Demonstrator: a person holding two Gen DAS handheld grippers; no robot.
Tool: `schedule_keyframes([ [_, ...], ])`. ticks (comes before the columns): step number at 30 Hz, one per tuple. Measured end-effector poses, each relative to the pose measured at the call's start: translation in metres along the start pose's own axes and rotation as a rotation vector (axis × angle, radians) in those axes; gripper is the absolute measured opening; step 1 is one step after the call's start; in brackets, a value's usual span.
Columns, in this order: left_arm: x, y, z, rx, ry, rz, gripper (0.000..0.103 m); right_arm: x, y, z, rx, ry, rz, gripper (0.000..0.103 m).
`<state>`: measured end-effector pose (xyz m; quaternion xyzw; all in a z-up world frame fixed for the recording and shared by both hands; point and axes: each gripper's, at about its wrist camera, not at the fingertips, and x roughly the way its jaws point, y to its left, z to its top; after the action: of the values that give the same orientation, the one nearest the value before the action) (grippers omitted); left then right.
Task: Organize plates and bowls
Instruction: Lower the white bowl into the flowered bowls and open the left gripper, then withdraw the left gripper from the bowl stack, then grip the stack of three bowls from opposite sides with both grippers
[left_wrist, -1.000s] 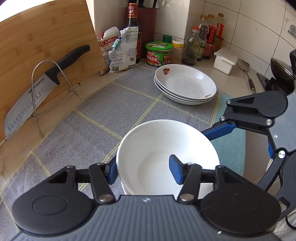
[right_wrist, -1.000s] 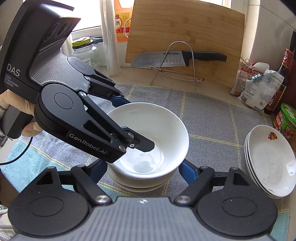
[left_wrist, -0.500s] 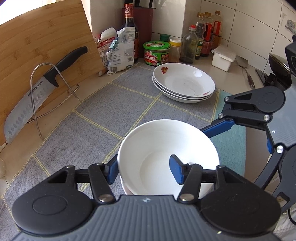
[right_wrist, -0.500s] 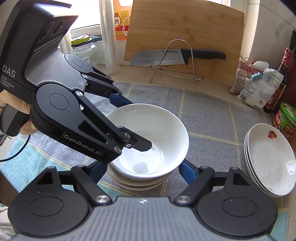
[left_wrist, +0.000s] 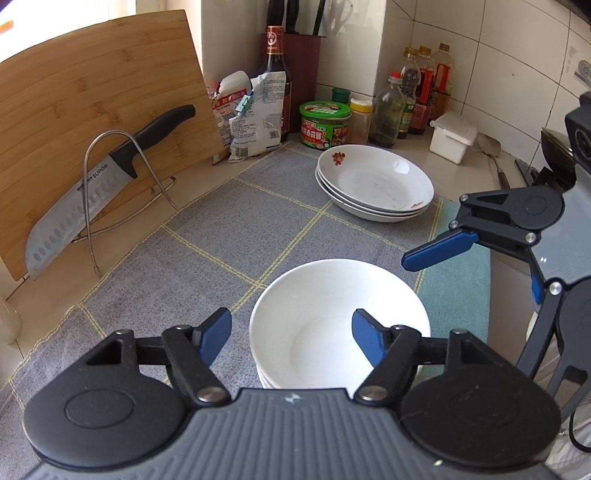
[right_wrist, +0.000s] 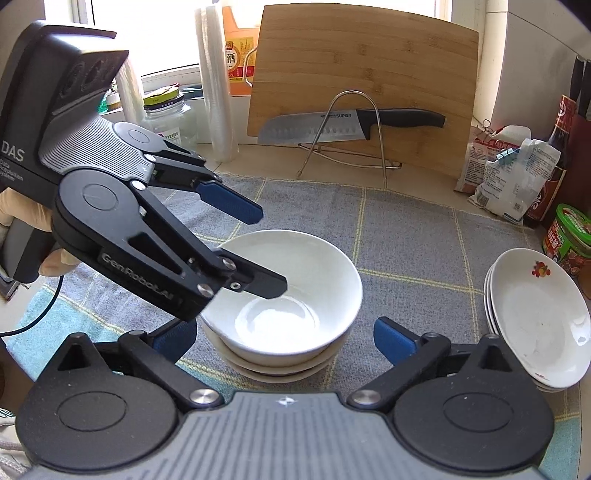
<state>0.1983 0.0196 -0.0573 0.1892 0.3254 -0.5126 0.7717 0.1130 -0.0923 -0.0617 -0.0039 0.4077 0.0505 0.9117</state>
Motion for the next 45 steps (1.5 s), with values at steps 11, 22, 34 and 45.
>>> schedule_keyframes([
  [11,-0.017,-0.020,-0.026,-0.054,-0.083,0.044,0.078,0.002,-0.010,-0.017,0.050,0.046,-0.010,0.103],
  [22,-0.029,-0.021,-0.037,-0.111,-0.104,0.060,0.083,0.005,-0.013,-0.024,0.044,0.073,-0.005,0.103],
  [34,-0.025,-0.013,-0.082,-0.134,-0.007,0.076,0.093,0.043,-0.024,-0.030,-0.032,0.176,-0.026,0.103],
  [45,0.024,-0.035,-0.081,-0.221,0.086,0.224,0.092,0.070,-0.050,-0.030,-0.341,0.212,0.181,0.103],
])
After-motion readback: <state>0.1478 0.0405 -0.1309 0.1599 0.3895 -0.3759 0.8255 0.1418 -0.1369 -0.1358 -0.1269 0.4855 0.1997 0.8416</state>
